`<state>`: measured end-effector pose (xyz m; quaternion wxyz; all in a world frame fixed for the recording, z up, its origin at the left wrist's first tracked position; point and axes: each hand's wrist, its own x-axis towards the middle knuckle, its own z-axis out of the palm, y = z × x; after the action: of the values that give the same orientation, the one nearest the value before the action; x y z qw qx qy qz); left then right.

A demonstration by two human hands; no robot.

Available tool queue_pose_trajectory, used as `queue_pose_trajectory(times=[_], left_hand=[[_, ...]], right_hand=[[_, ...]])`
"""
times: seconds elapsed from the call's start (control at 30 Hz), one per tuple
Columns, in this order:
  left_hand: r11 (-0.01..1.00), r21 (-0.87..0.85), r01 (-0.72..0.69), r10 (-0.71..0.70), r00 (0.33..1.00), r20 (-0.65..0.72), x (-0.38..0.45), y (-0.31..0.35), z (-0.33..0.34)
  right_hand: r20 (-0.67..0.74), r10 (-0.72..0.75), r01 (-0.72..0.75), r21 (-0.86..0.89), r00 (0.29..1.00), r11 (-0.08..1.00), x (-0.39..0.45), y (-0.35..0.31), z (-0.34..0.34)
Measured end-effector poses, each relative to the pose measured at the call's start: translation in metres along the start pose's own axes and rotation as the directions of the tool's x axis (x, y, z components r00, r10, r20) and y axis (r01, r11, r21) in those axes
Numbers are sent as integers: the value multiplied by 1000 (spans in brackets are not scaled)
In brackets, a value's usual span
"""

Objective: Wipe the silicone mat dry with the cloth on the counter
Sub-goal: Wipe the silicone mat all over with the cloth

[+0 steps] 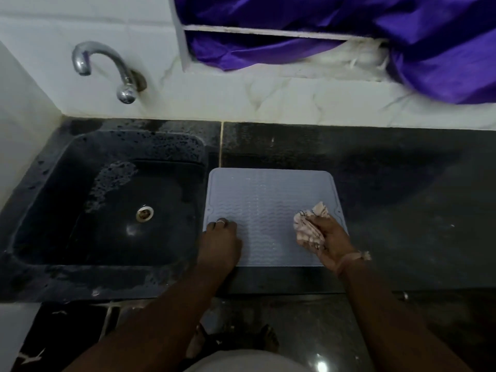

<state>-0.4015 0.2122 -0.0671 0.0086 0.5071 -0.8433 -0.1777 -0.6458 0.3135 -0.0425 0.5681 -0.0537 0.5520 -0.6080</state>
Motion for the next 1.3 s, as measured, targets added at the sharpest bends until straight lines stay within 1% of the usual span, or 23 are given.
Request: queue_pose_trajectory(times=[0.07, 0.1, 0.17, 0.2, 0.27, 0.3, 0.33, 0.37, 0.4, 0.43, 0.47, 0.53, 0.6, 0.67, 0.7, 0.77, 0.8, 0.87, 1.0, 1.13, 1.17, 1.23, 1.3], left_hand=[[998, -40, -52, 53, 998, 14, 2, 11, 6], [995, -59, -75, 77, 997, 18, 3, 18, 9], [988, -94, -122, 125, 992, 23, 4, 29, 14], [984, -106, -142, 146, 989, 31, 4, 34, 16], [978, -114, -173, 181, 982, 62, 4, 42, 19], [977, -117, -177, 187, 980, 74, 3, 46, 21], [978, -118, -170, 180, 980, 81, 2, 50, 23], [982, -113, -154, 164, 983, 83, 1, 53, 25], [985, -103, -136, 145, 986, 81, 1, 56, 25], [989, -83, -122, 129, 989, 79, 1, 60, 27], [992, -58, -113, 117, 990, 80, 3, 63, 28], [995, -11, -98, 98, 991, 88, 5, 67, 29], [997, 0, -80, 79, 993, 93, 8, 68, 31], [998, -4, -61, 61, 994, 93, 10, 70, 33], [999, 2, -51, 51, 995, 90, 11, 70, 34], [999, 16, -38, 37, 996, 82, 12, 71, 35], [999, 21, -36, 34, 996, 79, 13, 71, 35], [999, 21, -30, 28, 997, 77, 13, 71, 36], [1000, 14, -17, 16, 997, 73, 14, 72, 35], [1000, -21, -18, 20, 997, 73, 12, 68, 35], [999, -31, -18, 20, 997, 78, 13, 67, 35], [999, -46, -15, 19, 996, 88, 14, 66, 34], [998, -55, -7, 13, 996, 94, 15, 66, 33]], right_hand=[[-91, -48, 42, -67, 995, 997, -1, -5, -14], [-170, -103, 75, -161, 980, 984, -1, -8, -22], [-310, -287, 129, -445, 906, 886, -2, -16, -36], [-334, -385, 139, -572, 860, 808, -2, -20, -43], [-309, -513, 117, -759, 801, 640, -1, -23, -54], [-271, -572, 80, -855, 774, 513, 1, -22, -60], [-208, -620, 17, -942, 757, 336, 3, -20, -66], [-133, -638, -43, -987, 758, 155, 5, -15, -70], [-74, -616, -84, -996, 784, 12, 7, -8, -71], [-54, -572, -113, -991, 819, -68, 8, -1, -73], [-63, -529, -139, -985, 846, -106, 9, 4, -74], [-83, -520, -177, -975, 850, -133, 10, 12, -76], [-84, -613, -184, -978, 786, -101, 11, 10, -78], [-58, -686, -138, -988, 725, -63, 15, 7, -79], [-36, -689, -76, -997, 724, -28, 16, 5, -78], [8, -667, 40, -999, 745, 33, 18, 3, -75], [31, -668, 59, -998, 743, 19, 19, 2, -75], [55, -662, 47, -998, 748, -29, 22, 0, -76], [35, -543, -16, -996, 839, -88, 31, -3, -76], [52, -514, -39, -986, 856, -164, 29, -2, -66], [43, -523, -50, -985, 851, -163, 27, 0, -66], [-16, -531, -95, -988, 847, -122, 23, 1, -66], [-50, -500, -124, -985, 865, -117, 21, 2, -65]])
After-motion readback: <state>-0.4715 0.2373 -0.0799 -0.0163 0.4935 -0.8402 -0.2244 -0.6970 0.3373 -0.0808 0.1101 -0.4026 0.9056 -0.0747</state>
